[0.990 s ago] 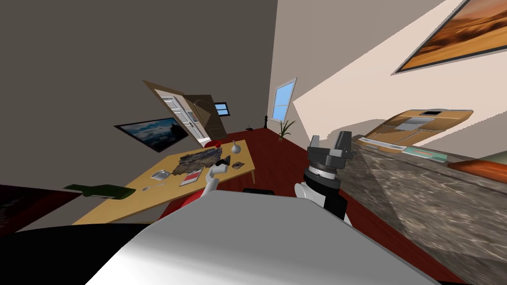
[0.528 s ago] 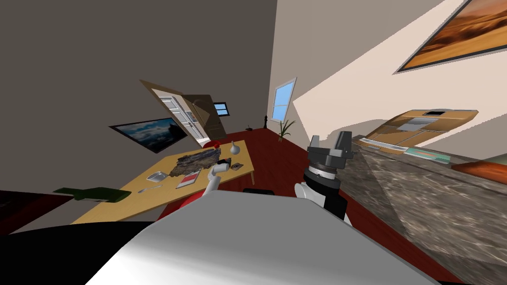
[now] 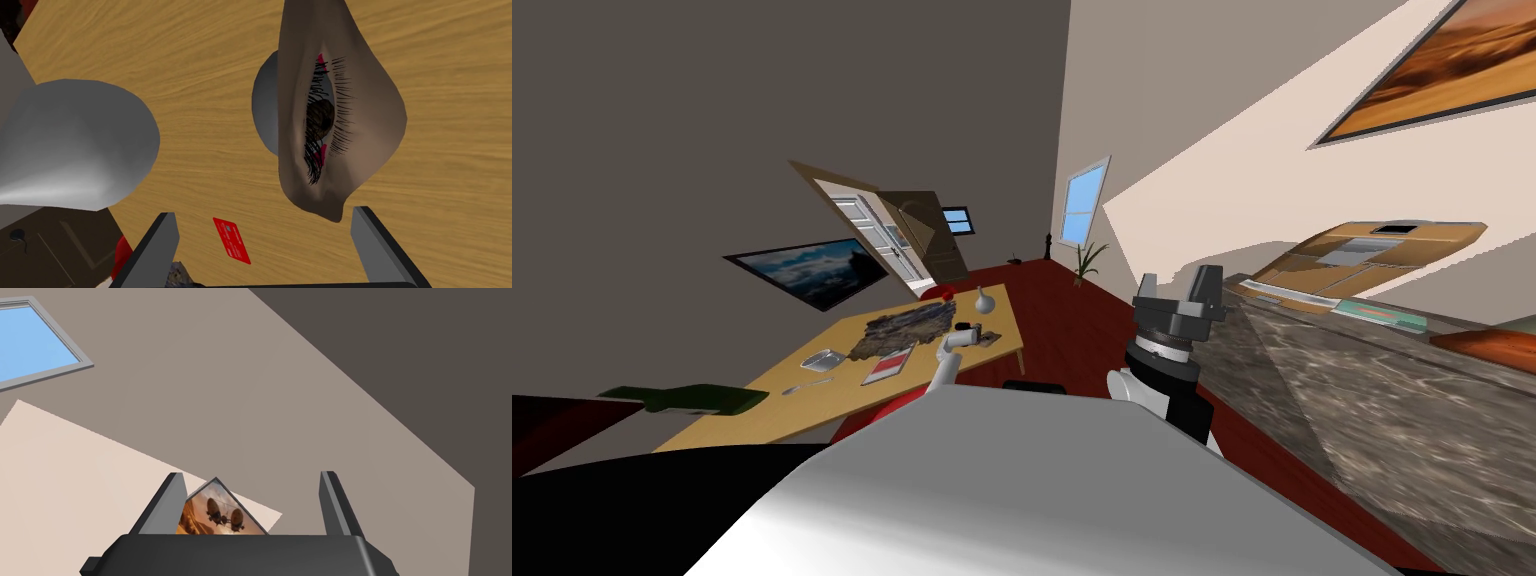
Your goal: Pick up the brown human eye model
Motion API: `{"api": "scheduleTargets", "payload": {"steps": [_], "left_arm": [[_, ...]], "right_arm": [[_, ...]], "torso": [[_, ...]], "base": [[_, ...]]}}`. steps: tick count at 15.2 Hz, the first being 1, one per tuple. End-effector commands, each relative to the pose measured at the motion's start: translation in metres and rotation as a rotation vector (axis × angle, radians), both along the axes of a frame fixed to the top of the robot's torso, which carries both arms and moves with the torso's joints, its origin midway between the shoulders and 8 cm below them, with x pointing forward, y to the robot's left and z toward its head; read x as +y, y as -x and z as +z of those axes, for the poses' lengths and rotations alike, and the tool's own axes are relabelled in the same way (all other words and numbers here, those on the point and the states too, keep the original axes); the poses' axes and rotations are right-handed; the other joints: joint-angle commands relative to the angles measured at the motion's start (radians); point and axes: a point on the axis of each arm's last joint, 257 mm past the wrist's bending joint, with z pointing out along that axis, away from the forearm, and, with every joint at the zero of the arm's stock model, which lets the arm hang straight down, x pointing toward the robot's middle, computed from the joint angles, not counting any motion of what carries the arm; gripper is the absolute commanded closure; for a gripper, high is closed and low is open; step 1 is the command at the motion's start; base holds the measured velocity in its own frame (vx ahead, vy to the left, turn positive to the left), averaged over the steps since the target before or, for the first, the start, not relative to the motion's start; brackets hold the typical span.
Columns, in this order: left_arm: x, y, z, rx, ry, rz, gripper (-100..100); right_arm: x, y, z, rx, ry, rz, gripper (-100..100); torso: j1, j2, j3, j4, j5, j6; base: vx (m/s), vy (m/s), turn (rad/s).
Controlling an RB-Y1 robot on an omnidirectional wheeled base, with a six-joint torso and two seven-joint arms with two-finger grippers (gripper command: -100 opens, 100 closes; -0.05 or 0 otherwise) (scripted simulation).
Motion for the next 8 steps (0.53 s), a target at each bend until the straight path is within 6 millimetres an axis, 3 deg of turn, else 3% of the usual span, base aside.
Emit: {"api": "scheduleTargets", "payload": {"steps": [1,8], "left_arm": [[-0.007,0.008,-0.011,0.053,0.030,0.008,-100],[-0.020,0.018,-0.032,0.103,0.062,0.015,-100]], "right_arm": [[0.000,0.000,0.000,0.000,0.000,0.000,0],[0.000,0.000,0.000,0.000,0.000,0.000,0]], "torso": [[0.000,0.000,0.000,0.000,0.000,0.000],[0.001,0.000,0.000,0.000,0.000,0.000]], "base": [[0.038,-0.022,-0.007],[0.036,-0.013,-0.001]]}}
